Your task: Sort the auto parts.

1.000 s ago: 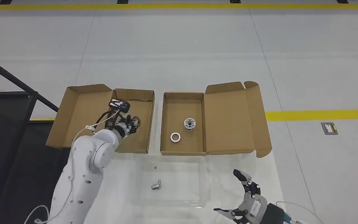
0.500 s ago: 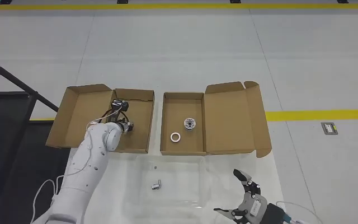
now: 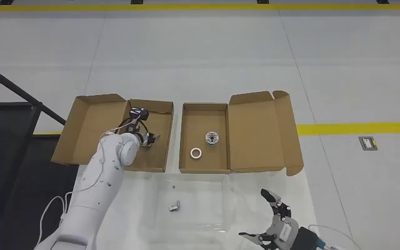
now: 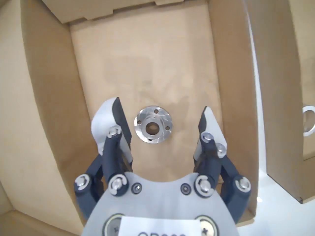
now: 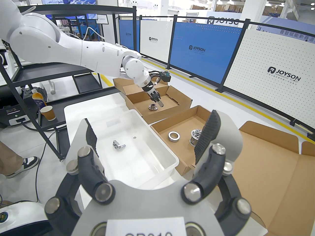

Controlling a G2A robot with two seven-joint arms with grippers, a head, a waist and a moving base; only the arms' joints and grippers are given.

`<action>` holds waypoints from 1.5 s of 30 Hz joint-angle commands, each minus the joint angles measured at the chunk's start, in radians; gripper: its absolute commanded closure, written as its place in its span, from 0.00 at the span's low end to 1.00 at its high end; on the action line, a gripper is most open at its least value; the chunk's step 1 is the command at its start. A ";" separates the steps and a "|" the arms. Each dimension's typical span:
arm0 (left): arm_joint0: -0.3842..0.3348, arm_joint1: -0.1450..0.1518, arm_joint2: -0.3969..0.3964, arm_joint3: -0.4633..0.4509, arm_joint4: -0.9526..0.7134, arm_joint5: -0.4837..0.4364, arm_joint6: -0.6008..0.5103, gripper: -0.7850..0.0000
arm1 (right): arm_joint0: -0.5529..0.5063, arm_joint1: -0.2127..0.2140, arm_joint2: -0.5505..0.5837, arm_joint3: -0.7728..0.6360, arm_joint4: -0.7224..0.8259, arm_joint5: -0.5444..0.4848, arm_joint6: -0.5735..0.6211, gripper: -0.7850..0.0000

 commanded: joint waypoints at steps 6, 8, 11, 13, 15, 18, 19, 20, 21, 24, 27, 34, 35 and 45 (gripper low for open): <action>0.177 0.051 -0.136 -0.440 -0.057 -0.117 -0.151 0.00 | 0.000 0.000 0.000 0.000 0.000 0.000 0.000 0.00; 0.247 0.066 -0.180 -0.586 -0.085 -0.164 -0.217 0.00 | 0.000 0.000 0.000 0.000 0.000 0.000 0.000 0.00; 0.351 0.084 -0.229 -0.781 -0.128 -0.233 -0.314 0.00 | 0.000 0.000 0.000 0.000 0.000 0.000 0.000 0.00; 0.412 0.093 -0.258 -0.883 -0.203 -0.289 -0.384 0.00 | 0.000 0.000 0.000 0.000 0.000 0.000 0.000 0.00; 0.458 0.104 -0.283 -0.960 -0.281 -0.350 -0.470 0.00 | 0.000 0.000 0.000 0.000 0.000 0.000 0.000 0.00; 0.512 0.120 -0.293 -1.046 -0.392 -0.433 -0.603 0.00 | 0.000 0.000 0.000 0.000 0.000 0.000 0.000 0.00; 0.531 0.129 -0.274 -1.073 -0.408 -0.425 -0.611 0.00 | 0.000 0.000 0.000 0.000 0.000 0.000 0.000 0.00; 0.548 0.142 -0.250 -1.099 -0.408 -0.417 -0.619 0.00 | 0.000 0.000 0.000 0.000 0.000 0.000 0.000 0.00; 0.562 0.157 -0.218 -1.124 -0.394 -0.410 -0.626 0.00 | 0.000 0.000 0.000 0.000 0.000 0.000 0.000 0.00; 0.592 0.210 -0.122 -1.169 -0.303 -0.404 -0.632 0.00 | 0.000 0.000 0.000 0.000 0.000 0.000 0.000 0.00; 0.595 0.222 -0.101 -1.175 -0.282 -0.405 -0.631 0.00 | 0.000 0.000 0.000 0.000 0.000 0.000 0.000 0.00; 0.595 0.222 -0.101 -1.175 -0.282 -0.405 -0.631 0.00 | 0.000 0.000 0.000 0.000 0.000 0.000 0.000 0.00; 0.598 0.222 -0.100 -1.172 -0.281 -0.403 -0.625 0.00 | 0.000 0.000 0.000 0.000 0.000 0.000 0.000 0.00; 0.625 0.219 0.052 -1.133 0.035 -0.388 -0.544 0.05 | 0.000 0.000 0.000 0.000 0.000 0.000 0.000 0.00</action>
